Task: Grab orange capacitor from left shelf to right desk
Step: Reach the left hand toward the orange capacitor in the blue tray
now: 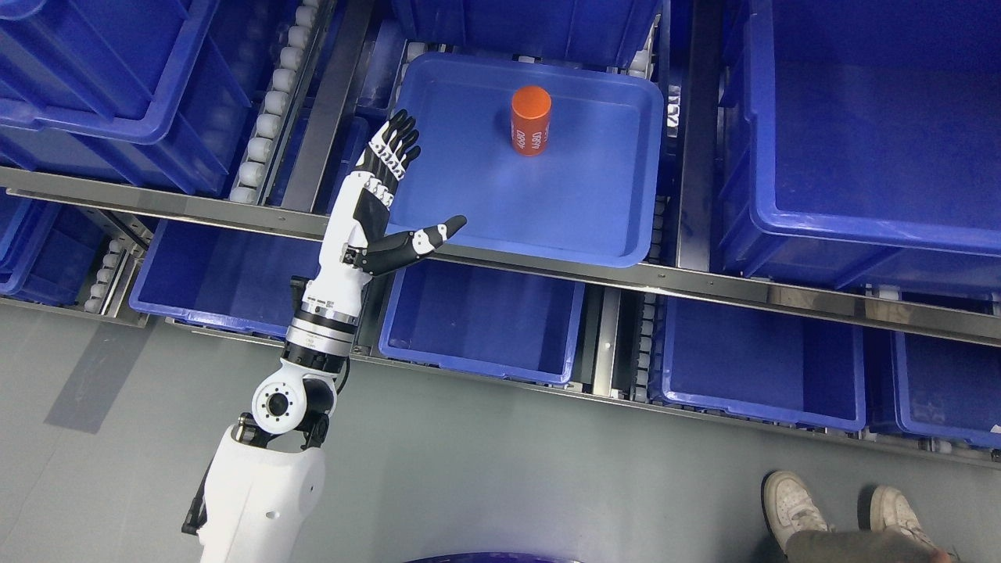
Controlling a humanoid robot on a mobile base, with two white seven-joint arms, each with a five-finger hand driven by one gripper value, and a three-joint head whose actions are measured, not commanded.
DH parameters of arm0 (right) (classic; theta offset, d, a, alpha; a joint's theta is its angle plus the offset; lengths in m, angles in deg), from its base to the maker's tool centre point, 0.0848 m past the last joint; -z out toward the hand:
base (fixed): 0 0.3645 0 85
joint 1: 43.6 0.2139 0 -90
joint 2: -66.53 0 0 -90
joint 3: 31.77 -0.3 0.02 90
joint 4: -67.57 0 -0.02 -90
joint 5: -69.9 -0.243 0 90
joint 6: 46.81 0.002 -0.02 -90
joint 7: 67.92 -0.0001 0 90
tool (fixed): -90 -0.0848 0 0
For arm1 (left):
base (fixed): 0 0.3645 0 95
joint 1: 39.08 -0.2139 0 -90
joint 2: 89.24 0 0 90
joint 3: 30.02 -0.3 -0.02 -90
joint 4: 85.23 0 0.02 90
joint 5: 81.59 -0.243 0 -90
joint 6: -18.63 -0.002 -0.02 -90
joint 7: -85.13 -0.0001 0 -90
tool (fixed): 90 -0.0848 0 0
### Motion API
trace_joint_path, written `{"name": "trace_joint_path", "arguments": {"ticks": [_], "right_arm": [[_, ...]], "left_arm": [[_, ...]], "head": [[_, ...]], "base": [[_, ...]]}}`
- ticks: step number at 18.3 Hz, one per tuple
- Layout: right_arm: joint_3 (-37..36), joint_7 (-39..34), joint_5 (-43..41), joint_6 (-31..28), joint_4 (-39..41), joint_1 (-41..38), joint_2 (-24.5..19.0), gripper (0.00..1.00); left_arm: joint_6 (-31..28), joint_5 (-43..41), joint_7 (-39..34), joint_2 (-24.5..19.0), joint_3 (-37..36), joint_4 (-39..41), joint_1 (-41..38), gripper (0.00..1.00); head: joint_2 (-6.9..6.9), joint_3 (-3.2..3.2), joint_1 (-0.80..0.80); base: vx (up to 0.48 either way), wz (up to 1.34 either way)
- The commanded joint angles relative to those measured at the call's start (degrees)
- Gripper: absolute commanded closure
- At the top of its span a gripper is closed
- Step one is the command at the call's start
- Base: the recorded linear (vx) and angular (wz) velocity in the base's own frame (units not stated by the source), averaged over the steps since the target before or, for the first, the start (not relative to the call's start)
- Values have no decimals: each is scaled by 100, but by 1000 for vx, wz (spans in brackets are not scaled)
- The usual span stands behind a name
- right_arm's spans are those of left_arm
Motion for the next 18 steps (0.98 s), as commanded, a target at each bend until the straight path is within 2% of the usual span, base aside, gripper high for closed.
{"name": "trace_joint_path", "arguments": {"ticks": [1,5,10,12,18], "right_arm": [[-70,-3,0,-3,132,-194,100,0],[-70,-3,0,-3,132,-194,100,0],[-70,-3,0,-3,132,-194,100,0],[-62,-3,0,-3,132,-194,100,0],[-70,-3,0,-3,132,-194,100,0]], "left_arm": [[-84,0,14,-100,-27,-23,-10,0],[-102,-17,-4,-100,-27,-504,418,0],[-120,-219,49,-100,-158,-2549,1806,0],[-120,-237,49,-100,-298,-3079,2150,0],[-383,-237,49,-100,-1185,-3626,2512,0]], "head": [[0,0,0],[0,0,0],[0,0,0],[0,0,0],[0,0,0]], "base": [[0,0],[0,0],[0,0],[0,0],[0,0]]}}
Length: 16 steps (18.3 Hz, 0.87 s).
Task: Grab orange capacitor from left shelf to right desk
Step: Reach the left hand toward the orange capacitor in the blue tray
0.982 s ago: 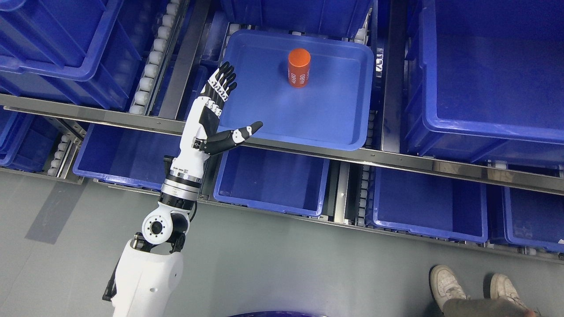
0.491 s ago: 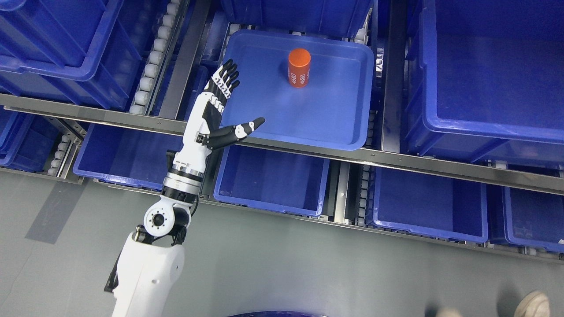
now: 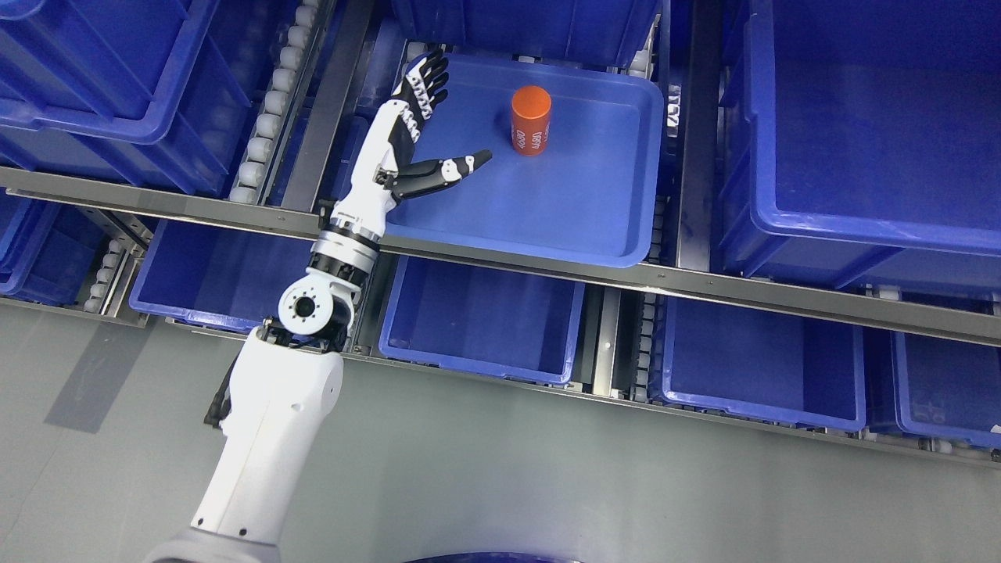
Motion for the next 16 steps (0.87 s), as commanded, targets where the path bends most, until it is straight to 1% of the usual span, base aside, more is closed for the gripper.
{"name": "trace_joint_path", "arguments": {"ticks": [1,3,5,8,10,16], "right_arm": [[-70,-3,0,-18,132,-193,100,0],[-70,-3,0,-18,132,-193,100,0],[-70,-3,0,-18,132,-193,100,0],[-70,-3,0,-18,132,-193,100,0],[-70,-3,0,-18,132,-193,100,0],[-70,-3,0,-18,132,-193,100,0]], "left_arm": [[-223,-35,1,-100,-1000,-1668,626,1],[-364,-35,1,-100,-1176,-1676,862,1],[-434,-35,1,-100,-1186,-1781,1056,2],[-487,-27,10,-100,-1404,-1861,1145,4],[-557,-27,1,-100,-1519,-2088,1223,5],[-558,-27,10,-100,-1634,-2546,1794,8]], "head": [[0,0,0],[0,0,0],[0,0,0],[0,0,0],[0,0,0],[0,0,0]], "base": [[0,0],[0,0],[0,0],[0,0],[0,0],[0,0]]}}
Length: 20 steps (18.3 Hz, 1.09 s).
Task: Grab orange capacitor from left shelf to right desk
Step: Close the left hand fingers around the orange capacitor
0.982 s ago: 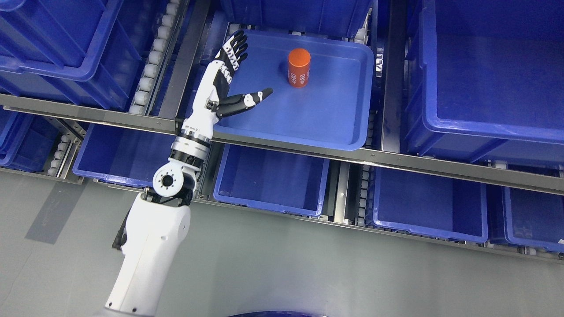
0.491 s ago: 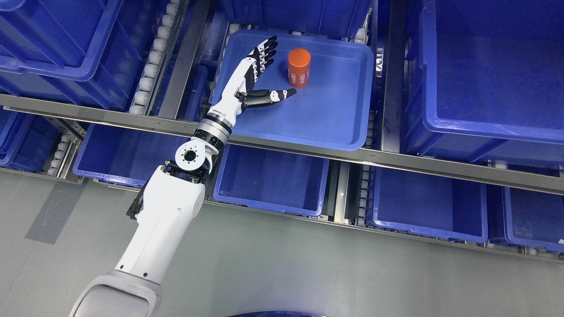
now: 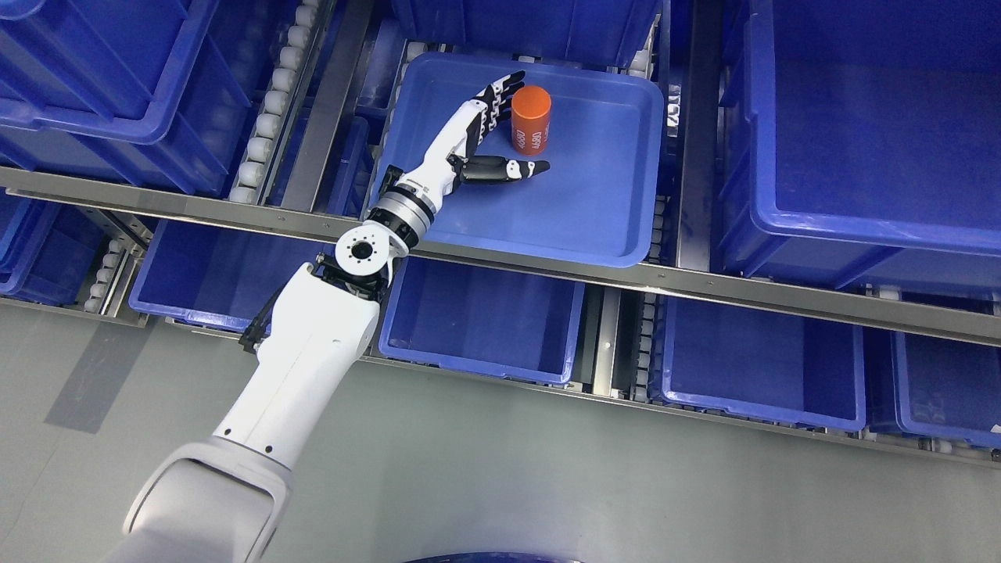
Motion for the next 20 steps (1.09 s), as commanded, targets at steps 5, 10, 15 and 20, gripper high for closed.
{"name": "trace_joint_path", "arguments": {"ticks": [5,10,15,20], "right_arm": [[-70,-3,0,-2,132,-193,100,0],[-62,-3,0,-2,132,-193,100,0],[-70,-3,0,-2,132,-193,100,0],[-62,-3,0,-2,132,-193,100,0]], "left_arm": [[1,43,-7,-100,-579,-951,484,26],[272,166,-7,-100,-544,-942,484,44],[650,210,-7,-100,-386,-942,422,70],[1055,201,2,-100,-245,-916,229,97]], "head": [[0,0,0],[0,0,0],[0,0,0],[0,0,0]], "base": [[0,0],[21,-77],[19,-70],[1,-3]]}}
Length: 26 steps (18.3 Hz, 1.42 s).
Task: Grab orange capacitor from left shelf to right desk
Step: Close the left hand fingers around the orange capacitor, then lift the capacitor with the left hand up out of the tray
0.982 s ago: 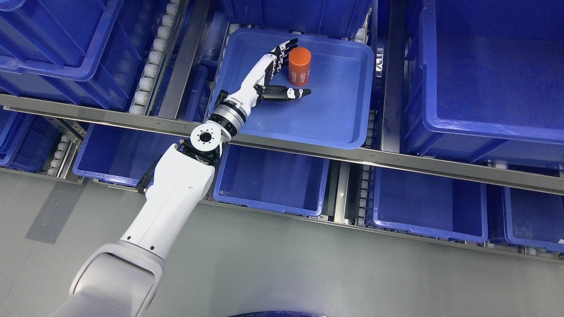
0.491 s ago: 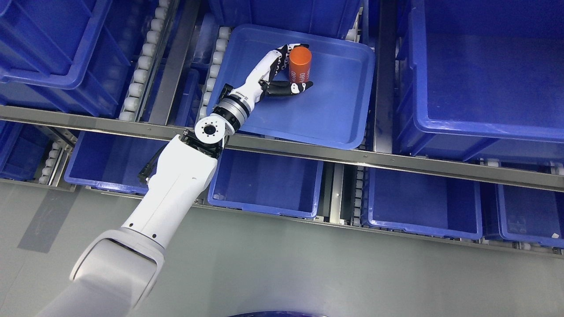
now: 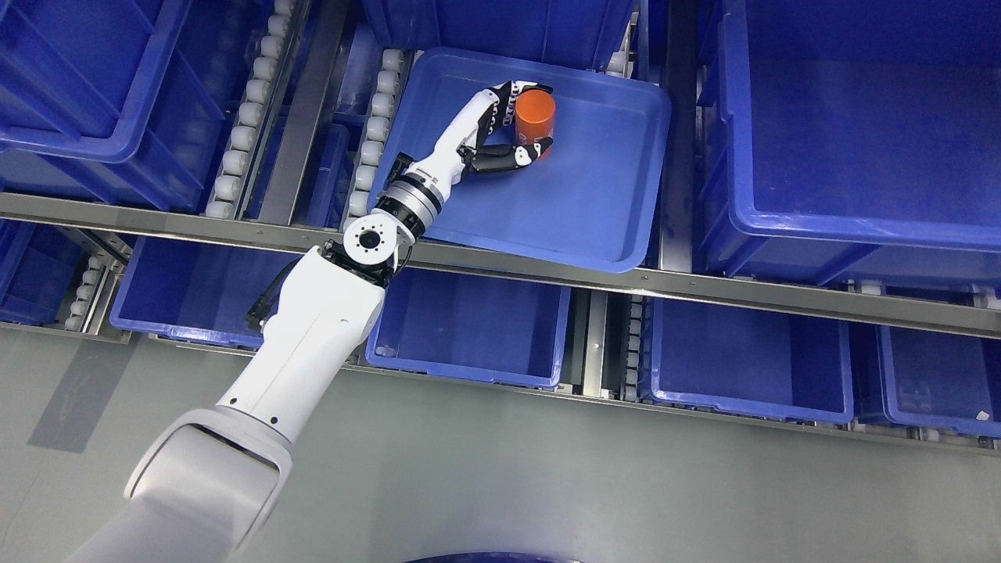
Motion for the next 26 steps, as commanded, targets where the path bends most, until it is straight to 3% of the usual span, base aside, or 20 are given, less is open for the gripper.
{"name": "trace_joint_path", "arguments": {"ticks": [1,7,15,22,26], "right_arm": [[-70,-3,0,0,132,-193,100,0],[-70,-3,0,0,132,-193,100,0],[-62,-3,0,0,132,-193,100,0],[-70,-3,0,0,132,-193,100,0],[-70,-3,0,0,132,-193,100,0]], "left_arm": [[270,16,1,-100,185,-70,-170,100],[350,16,1,-100,607,236,-250,100],[306,16,45,-100,1213,1632,-416,100],[411,16,387,-114,2346,3786,-1838,98],[1236,16,599,-254,2559,4385,-2402,98]], "head": [[0,0,0],[0,0,0],[0,0,0],[0,0,0],[0,0,0]], "base": [[0,0],[0,0],[0,0],[0,0],[0,0]]}}
